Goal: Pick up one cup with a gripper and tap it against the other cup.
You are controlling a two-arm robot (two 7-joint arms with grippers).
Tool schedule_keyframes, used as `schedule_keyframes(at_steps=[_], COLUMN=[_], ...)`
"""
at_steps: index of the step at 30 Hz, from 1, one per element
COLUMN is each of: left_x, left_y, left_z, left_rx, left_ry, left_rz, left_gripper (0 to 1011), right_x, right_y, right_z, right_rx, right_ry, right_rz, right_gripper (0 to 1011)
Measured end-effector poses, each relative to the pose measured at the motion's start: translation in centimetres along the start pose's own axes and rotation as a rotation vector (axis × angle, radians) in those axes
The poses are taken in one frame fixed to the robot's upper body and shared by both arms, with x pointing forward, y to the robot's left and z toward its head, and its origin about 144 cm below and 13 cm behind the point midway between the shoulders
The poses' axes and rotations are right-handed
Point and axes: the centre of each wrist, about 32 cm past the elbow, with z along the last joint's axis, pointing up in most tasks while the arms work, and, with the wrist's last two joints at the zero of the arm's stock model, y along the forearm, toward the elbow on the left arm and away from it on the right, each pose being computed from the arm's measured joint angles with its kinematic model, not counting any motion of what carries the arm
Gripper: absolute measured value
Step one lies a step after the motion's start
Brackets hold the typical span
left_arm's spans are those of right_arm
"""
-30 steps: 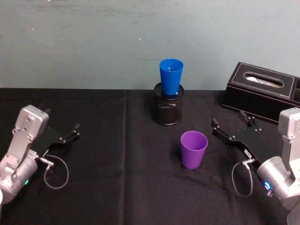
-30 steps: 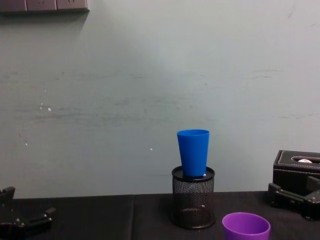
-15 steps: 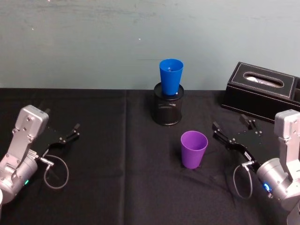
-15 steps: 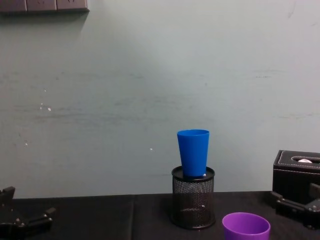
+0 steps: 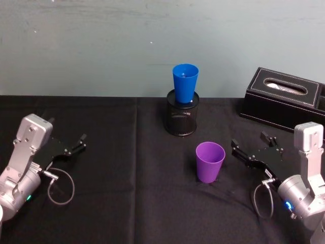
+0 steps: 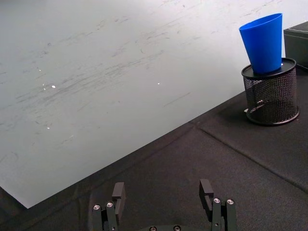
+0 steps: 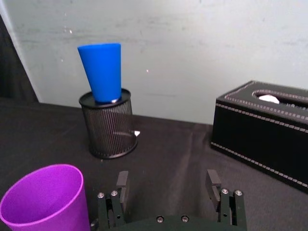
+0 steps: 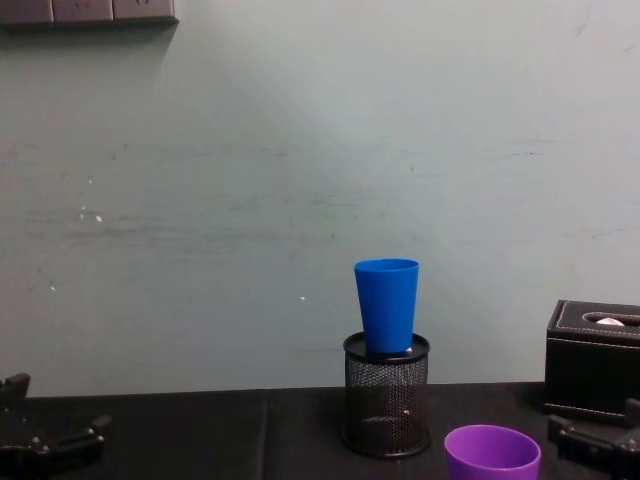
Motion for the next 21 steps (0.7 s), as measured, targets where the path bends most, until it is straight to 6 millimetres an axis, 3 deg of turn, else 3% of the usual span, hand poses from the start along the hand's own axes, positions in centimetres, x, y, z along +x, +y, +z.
schedule_keyframes(at_steps=[21], left_x=[0.0], left_y=[0.0], left_z=[0.0], left_rx=[0.0], left_ry=[0.0], left_rz=[0.0], left_gripper=[1011], right_x=[0.0], right_y=[0.18], right_z=[-0.45], right_rx=[-0.073], right_ry=[0.024], right_rz=[0.018], right_gripper=[1002])
